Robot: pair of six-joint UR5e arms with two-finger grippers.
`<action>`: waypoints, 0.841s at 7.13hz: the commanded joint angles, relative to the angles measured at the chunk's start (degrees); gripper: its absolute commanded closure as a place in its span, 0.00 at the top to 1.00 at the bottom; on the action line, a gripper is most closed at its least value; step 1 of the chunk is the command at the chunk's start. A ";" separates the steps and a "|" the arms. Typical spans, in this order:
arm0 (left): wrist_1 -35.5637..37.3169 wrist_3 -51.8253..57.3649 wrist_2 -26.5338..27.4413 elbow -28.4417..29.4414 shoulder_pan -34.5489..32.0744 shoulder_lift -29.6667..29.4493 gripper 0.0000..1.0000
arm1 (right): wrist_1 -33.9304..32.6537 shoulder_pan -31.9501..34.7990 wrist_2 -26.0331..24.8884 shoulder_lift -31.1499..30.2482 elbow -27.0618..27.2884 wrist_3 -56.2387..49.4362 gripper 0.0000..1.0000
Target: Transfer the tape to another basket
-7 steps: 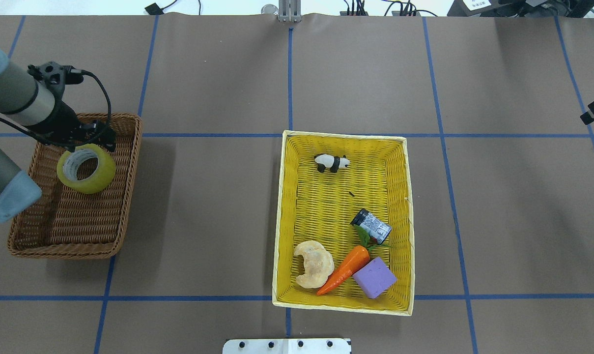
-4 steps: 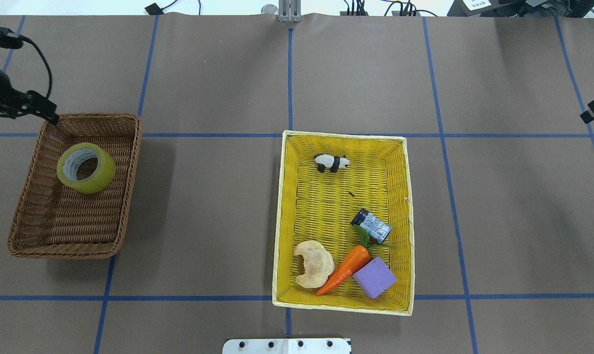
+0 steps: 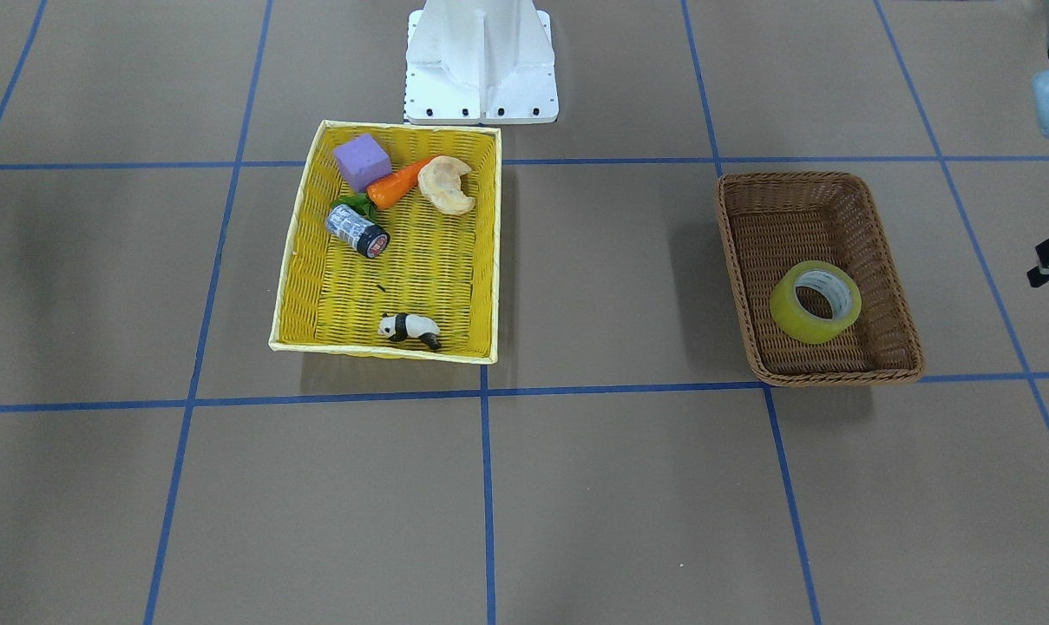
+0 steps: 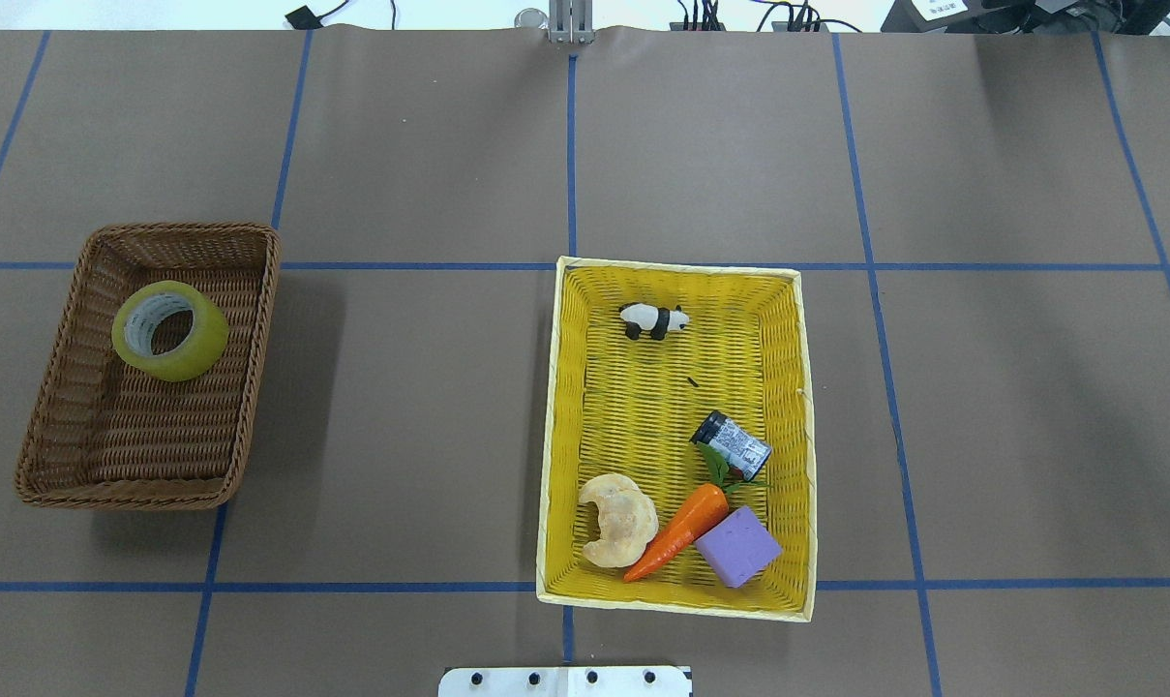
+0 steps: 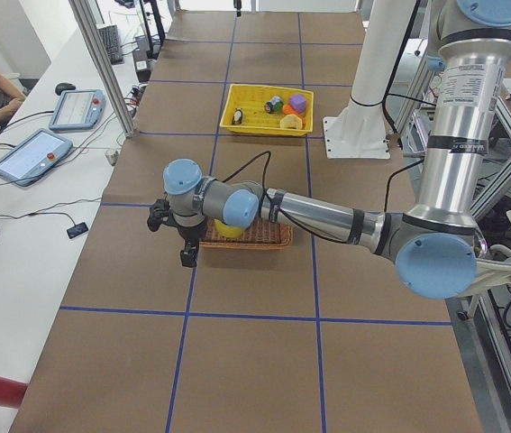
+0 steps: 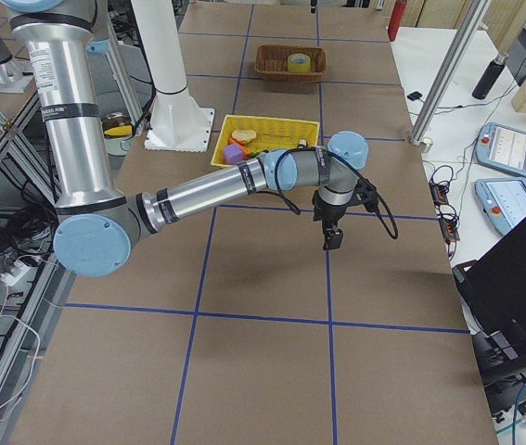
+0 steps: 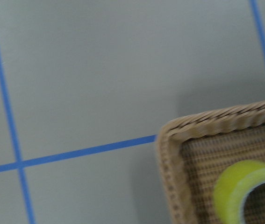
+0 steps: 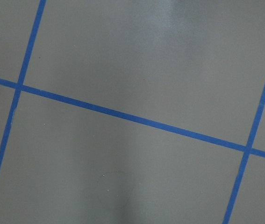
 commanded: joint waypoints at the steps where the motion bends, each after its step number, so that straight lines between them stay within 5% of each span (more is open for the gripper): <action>1: -0.02 0.42 -3.23 0.60 -4.34 1.10 0.98 | -0.36 1.02 0.01 -0.05 -0.88 -0.78 1.00; 2: -0.11 0.34 3.99 -1.24 -4.78 1.35 0.98 | -0.36 1.02 0.01 -0.22 -1.31 -0.78 1.00; 3: 0.41 0.34 5.20 -2.04 -4.79 1.62 0.98 | -0.36 1.02 0.10 -0.57 -1.32 -0.78 1.00; 6: -0.02 -0.19 -1.97 -0.55 -4.61 3.46 0.98 | -0.27 1.19 0.01 -1.27 -1.58 -0.78 1.00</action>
